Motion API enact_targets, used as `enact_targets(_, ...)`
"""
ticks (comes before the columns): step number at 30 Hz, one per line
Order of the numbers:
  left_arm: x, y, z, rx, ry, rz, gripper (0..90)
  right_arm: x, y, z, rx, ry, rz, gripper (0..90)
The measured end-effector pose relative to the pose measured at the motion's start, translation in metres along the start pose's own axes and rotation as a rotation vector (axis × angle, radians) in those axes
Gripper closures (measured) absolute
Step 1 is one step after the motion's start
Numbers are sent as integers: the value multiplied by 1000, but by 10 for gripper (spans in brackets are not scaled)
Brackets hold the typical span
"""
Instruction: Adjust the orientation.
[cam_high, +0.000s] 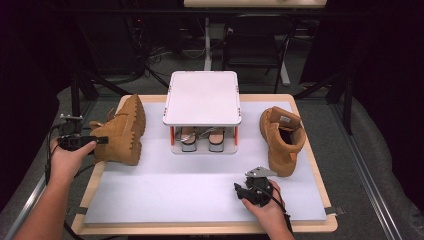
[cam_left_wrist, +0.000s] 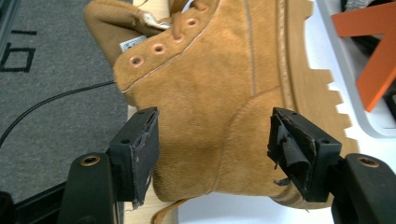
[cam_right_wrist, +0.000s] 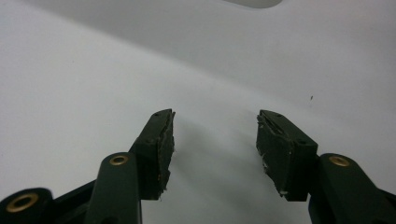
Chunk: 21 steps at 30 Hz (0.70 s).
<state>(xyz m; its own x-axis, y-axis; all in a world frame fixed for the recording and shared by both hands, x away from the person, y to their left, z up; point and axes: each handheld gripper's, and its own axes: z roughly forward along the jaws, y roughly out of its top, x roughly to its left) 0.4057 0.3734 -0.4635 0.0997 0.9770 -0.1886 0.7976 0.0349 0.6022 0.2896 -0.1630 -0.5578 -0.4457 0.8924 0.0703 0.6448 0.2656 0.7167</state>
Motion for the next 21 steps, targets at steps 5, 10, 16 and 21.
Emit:
enact_targets(5,7,-2,6,0,-7,-5,340,1,0,0,4,2,-9,459)
enact_targets(10,9,-2,10,-8,-4,8,331,1,0,1,10,3,-10,459)
enact_targets(16,14,0,15,-9,-11,-26,341,2,0,0,6,7,-13,459)
enact_targets(21,17,1,17,0,-27,-56,342,2,0,0,1,7,-10,458)
